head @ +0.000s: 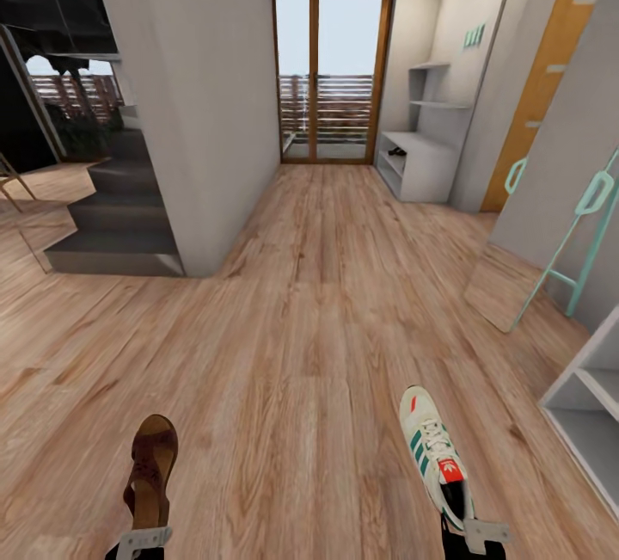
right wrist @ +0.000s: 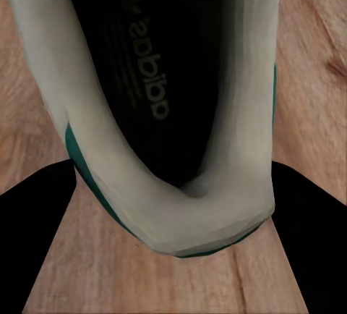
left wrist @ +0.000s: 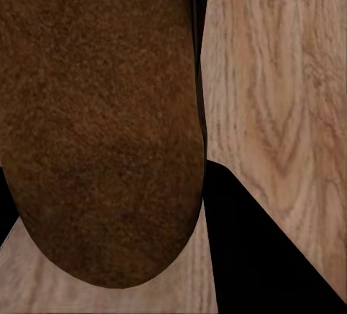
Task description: Pick up the two gym shoes and the two sandals from the corridor floor and place them onto the hallstand (shoe rack) in the corridor, making sure they are on the rack and not on the floor. Arrange them so the two gym shoes are next to each other and the two sandals are next to each other.
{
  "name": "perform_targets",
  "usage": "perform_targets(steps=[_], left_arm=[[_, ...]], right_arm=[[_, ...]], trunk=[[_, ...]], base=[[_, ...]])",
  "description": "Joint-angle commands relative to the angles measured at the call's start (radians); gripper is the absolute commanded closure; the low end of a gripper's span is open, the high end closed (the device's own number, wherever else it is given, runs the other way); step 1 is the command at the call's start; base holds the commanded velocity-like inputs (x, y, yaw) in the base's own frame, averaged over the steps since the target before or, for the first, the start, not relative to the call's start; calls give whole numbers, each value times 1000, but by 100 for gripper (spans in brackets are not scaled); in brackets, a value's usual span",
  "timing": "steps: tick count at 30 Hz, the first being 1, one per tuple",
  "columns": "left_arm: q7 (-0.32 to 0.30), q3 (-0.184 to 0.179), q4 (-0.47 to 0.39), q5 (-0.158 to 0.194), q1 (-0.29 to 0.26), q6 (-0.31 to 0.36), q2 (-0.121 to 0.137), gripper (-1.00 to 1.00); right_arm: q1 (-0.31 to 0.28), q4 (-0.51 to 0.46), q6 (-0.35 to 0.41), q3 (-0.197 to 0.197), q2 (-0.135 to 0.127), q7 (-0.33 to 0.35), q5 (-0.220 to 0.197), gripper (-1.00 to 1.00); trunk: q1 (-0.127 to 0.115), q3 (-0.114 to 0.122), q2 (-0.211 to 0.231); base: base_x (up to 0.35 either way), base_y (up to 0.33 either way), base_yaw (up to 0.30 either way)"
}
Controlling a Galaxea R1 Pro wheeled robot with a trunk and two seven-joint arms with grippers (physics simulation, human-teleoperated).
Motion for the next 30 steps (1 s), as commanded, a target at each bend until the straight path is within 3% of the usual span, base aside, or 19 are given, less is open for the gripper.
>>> perform_targets(steps=[1,30], left_arm=[[-8,9,0,-7,-1,-2,-1,100],[-8,9,0,-7,-1,-2,-1,100]], right_arm=[[-1,1,-3,-7,0,-4,11,100],[-1,1,-1,-6,0,-4,11,100]], trunk=[[0,-1,0],[0,-1,0]], base=[[336,0,0],[336,0,0]])
